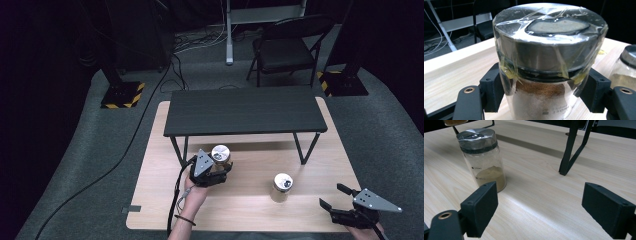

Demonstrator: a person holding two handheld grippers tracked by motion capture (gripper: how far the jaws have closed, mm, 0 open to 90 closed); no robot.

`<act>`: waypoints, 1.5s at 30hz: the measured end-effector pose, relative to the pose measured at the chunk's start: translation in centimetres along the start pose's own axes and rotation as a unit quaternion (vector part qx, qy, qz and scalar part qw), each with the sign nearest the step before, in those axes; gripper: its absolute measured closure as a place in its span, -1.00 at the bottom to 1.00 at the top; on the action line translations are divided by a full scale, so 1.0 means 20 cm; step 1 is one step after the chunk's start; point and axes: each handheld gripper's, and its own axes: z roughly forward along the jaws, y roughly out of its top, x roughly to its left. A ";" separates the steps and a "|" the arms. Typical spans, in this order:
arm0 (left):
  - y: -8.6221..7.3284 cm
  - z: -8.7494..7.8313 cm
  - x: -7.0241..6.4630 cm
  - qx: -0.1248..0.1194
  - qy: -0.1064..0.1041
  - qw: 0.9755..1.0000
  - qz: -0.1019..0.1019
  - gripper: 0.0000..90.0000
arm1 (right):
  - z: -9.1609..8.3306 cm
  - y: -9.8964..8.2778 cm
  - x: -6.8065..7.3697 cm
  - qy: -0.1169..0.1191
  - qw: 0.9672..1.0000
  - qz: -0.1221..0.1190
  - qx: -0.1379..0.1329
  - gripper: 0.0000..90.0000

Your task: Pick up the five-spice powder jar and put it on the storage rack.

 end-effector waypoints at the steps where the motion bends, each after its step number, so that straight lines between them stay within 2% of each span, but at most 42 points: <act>1: 0.01 0.00 0.00 -0.001 0.000 1.000 0.001 -0.33 | 0.00 0.00 0.00 0.000 1.000 0.000 0.000 -0.73; 16: 0.23 -0.05 0.04 0.005 -0.003 1.000 0.008 -0.33 | 0.00 0.00 0.00 0.000 1.000 0.001 0.001 -0.73; 34: 0.52 -0.09 0.08 0.005 -0.026 1.000 0.011 -0.32 | 0.00 0.00 0.00 0.002 1.000 0.001 0.001 -0.73; 36: 0.54 -0.09 0.09 0.003 -0.028 1.000 0.006 -0.32 | 0.00 0.00 0.00 0.001 1.000 0.001 0.001 -0.73; 45: 0.66 -0.07 0.14 0.008 -0.023 1.000 0.004 -0.32 | 0.00 0.00 0.00 0.002 1.000 0.001 0.002 -0.73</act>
